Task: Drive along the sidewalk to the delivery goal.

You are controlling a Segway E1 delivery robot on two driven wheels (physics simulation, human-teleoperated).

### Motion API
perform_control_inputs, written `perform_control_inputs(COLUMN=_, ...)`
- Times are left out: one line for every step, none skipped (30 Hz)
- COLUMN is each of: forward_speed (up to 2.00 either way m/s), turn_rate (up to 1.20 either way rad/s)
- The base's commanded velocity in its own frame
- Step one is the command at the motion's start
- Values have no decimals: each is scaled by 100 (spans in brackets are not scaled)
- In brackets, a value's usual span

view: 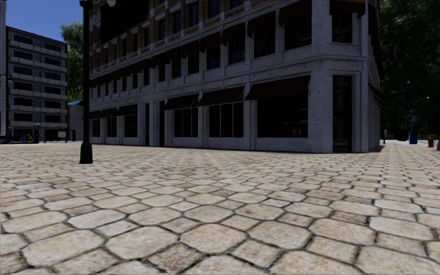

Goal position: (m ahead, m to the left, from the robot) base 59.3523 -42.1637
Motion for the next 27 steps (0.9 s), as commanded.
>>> perform_control_inputs(forward_speed=170, turn_rate=-64)
perform_control_inputs(forward_speed=170, turn_rate=-64)
perform_control_inputs(forward_speed=170, turn_rate=-64)
perform_control_inputs(forward_speed=170, turn_rate=-64)
perform_control_inputs(forward_speed=170, turn_rate=-64)
perform_control_inputs(forward_speed=170, turn_rate=-64)
perform_control_inputs(forward_speed=170, turn_rate=-64)
perform_control_inputs(forward_speed=170, turn_rate=-64)
perform_control_inputs(forward_speed=170, turn_rate=-64)
perform_control_inputs(forward_speed=170, turn_rate=-64)
perform_control_inputs(forward_speed=170, turn_rate=-64)
perform_control_inputs(forward_speed=170, turn_rate=-64)
perform_control_inputs(forward_speed=170, turn_rate=-64)
perform_control_inputs(forward_speed=170, turn_rate=-64)
perform_control_inputs(forward_speed=170, turn_rate=-64)
perform_control_inputs(forward_speed=170, turn_rate=-64)
perform_control_inputs(forward_speed=170, turn_rate=-64)
perform_control_inputs(forward_speed=170, turn_rate=-64)
perform_control_inputs(forward_speed=170, turn_rate=-64)
perform_control_inputs(forward_speed=170, turn_rate=-64)
perform_control_inputs(forward_speed=170, turn_rate=-64)
perform_control_inputs(forward_speed=170, turn_rate=-64)
perform_control_inputs(forward_speed=170, turn_rate=-64)
perform_control_inputs(forward_speed=170, turn_rate=-64)
perform_control_inputs(forward_speed=170, turn_rate=-64)
perform_control_inputs(forward_speed=170, turn_rate=-64)
perform_control_inputs(forward_speed=170, turn_rate=-64)
